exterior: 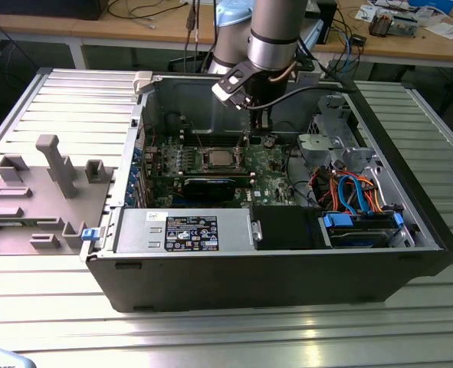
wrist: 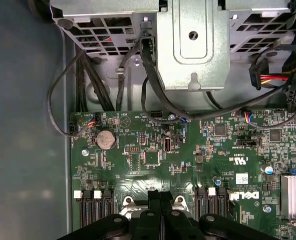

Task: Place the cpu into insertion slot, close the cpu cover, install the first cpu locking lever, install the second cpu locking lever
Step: 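Close the cpu cover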

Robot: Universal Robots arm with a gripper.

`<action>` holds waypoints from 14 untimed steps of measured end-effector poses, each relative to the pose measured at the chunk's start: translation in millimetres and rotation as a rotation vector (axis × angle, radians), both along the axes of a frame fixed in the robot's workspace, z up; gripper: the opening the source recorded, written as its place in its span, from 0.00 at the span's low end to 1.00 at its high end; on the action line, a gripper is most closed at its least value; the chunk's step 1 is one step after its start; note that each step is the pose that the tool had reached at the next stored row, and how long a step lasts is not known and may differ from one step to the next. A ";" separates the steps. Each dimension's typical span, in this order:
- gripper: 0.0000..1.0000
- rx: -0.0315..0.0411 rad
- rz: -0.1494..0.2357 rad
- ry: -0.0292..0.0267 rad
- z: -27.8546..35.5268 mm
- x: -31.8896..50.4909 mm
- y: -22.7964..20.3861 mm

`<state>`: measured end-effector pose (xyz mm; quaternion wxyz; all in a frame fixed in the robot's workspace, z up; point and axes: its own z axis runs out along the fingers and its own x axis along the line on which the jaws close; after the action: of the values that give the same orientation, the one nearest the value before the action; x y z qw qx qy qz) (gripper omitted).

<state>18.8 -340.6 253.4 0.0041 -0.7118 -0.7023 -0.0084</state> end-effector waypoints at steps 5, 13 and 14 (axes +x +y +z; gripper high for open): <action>0.11 0.0000 0.000 0.0000 -0.1 -3.3 0.0; 0.11 -0.0001 0.000 0.0000 -0.7 -18.1 0.0; 0.11 0.0000 0.000 0.0000 -1.1 -24.1 0.0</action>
<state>-5.2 -340.6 252.4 0.0041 -0.7118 -0.7023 -0.0084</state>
